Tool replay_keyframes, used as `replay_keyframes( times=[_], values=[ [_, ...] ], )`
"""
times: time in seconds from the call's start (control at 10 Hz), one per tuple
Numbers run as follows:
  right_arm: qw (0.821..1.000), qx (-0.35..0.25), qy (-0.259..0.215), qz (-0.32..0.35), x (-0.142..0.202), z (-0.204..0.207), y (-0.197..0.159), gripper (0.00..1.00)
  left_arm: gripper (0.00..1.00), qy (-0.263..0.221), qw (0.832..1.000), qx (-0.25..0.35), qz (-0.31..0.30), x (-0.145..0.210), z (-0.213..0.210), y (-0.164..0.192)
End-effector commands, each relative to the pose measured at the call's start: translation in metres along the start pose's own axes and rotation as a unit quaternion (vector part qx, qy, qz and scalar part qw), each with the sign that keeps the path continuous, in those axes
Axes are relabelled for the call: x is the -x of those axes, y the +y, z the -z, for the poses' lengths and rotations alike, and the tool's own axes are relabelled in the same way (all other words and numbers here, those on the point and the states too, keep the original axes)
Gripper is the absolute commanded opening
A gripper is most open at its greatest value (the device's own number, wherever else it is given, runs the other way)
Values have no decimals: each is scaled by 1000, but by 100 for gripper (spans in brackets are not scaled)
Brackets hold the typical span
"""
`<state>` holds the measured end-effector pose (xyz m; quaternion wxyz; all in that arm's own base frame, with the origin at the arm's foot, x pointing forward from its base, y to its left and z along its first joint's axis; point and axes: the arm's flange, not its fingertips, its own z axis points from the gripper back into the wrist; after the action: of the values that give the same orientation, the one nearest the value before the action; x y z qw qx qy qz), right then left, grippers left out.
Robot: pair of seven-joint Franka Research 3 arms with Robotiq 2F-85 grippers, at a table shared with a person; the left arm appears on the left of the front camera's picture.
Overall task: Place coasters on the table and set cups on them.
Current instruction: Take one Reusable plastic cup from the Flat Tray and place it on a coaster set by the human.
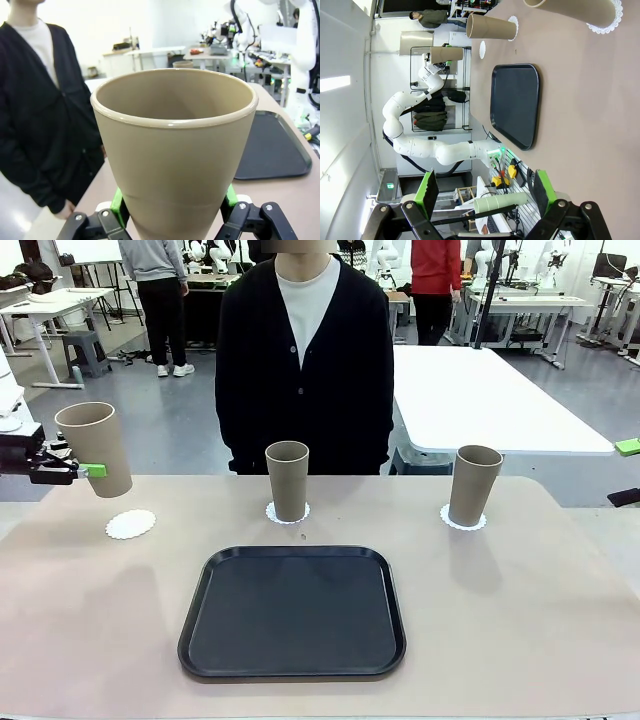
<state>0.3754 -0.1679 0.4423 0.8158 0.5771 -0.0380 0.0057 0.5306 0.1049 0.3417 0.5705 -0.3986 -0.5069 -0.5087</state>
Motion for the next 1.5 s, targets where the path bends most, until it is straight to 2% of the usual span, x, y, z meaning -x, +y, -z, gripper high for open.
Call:
replay_keyframes(
  times=[0.0,0.3,0.8,1.4],
  values=[
    [1000,0,1,-4,-1,0,0,100,85,-21,999,26,18,6,4,9],
    [1000,0,1,-4,-1,0,0,100,85,-19,999,22,44,28,11,21],
    [1000,0,1,-4,-1,0,0,100,85,16,999,30,11,63,16,31],
    [1000,0,1,-4,-1,0,0,100,85,7,999,32,-6,86,18,34]
  ],
)
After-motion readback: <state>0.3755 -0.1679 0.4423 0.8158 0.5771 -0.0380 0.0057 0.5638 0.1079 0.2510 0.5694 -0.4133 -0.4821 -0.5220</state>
